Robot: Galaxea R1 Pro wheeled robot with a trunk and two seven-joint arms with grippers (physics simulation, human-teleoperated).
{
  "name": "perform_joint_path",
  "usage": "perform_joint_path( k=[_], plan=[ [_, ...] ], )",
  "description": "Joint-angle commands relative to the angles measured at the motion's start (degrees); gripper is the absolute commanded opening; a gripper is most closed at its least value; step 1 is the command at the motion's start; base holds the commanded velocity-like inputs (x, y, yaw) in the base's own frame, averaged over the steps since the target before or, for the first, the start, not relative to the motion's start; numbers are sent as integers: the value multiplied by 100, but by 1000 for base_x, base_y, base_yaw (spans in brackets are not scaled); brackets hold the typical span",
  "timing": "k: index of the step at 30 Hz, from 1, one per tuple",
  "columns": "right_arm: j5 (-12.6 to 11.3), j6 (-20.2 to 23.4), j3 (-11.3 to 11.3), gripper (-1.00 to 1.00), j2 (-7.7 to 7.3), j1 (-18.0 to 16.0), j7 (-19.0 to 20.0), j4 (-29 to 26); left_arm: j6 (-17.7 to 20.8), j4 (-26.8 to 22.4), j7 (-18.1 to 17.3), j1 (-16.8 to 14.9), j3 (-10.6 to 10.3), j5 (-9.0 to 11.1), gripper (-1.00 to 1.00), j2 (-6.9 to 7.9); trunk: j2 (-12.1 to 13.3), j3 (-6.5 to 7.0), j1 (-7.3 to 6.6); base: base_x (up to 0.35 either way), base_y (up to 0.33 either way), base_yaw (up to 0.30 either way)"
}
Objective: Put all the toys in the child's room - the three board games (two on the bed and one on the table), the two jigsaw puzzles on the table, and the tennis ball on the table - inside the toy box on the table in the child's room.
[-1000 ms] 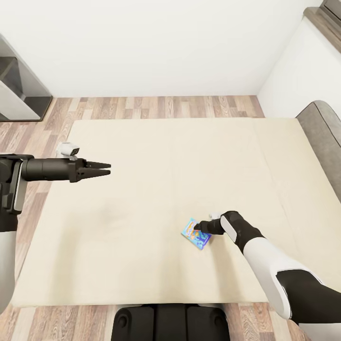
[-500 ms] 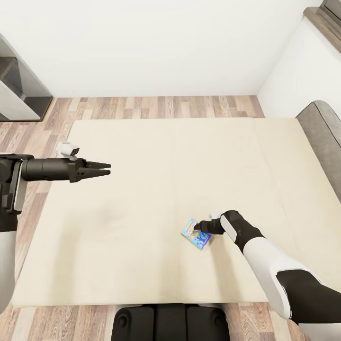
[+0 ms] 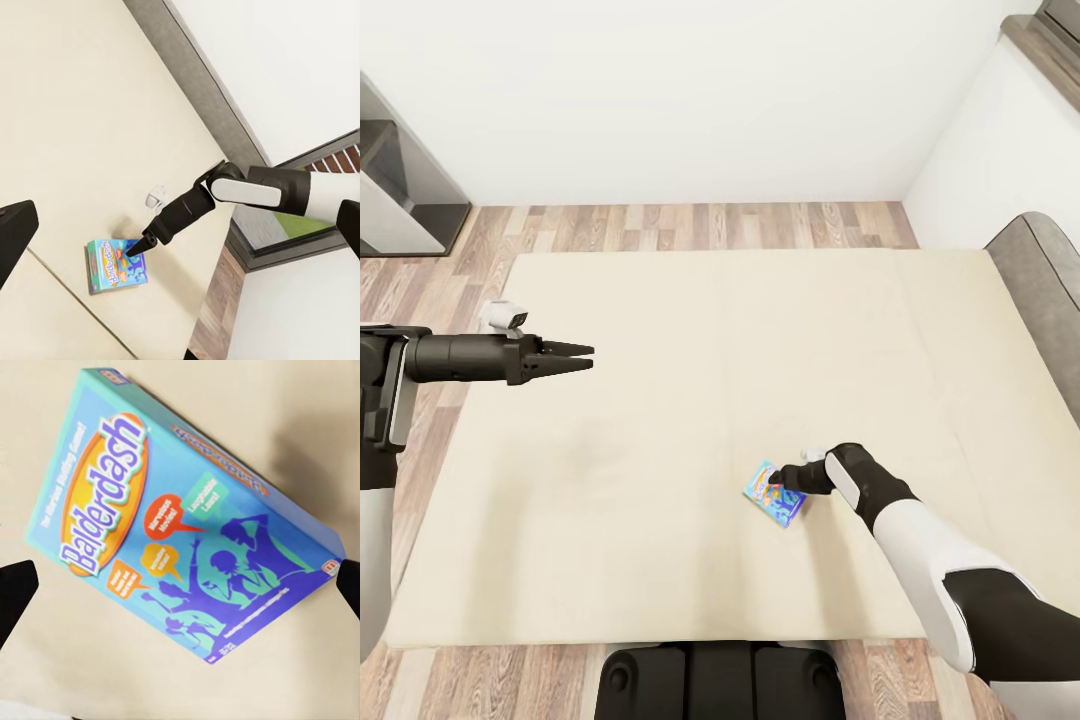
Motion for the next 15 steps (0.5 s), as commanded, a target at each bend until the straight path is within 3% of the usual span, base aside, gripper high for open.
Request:
perform_joint_path(
  k=[1, 15],
  plan=[
    [-53, 27, 41, 100, -5, -6, -18, -5, 61, -1, -19, -3, -2, 0, 100, 3, -9, -7, 3, 0, 0, 0],
    [-56, 116, 29, 100, -5, -49, -145, -3, 61, -1, -19, -3, -2, 0, 100, 3, -9, -42, 3, 0, 0, 0]
  ],
)
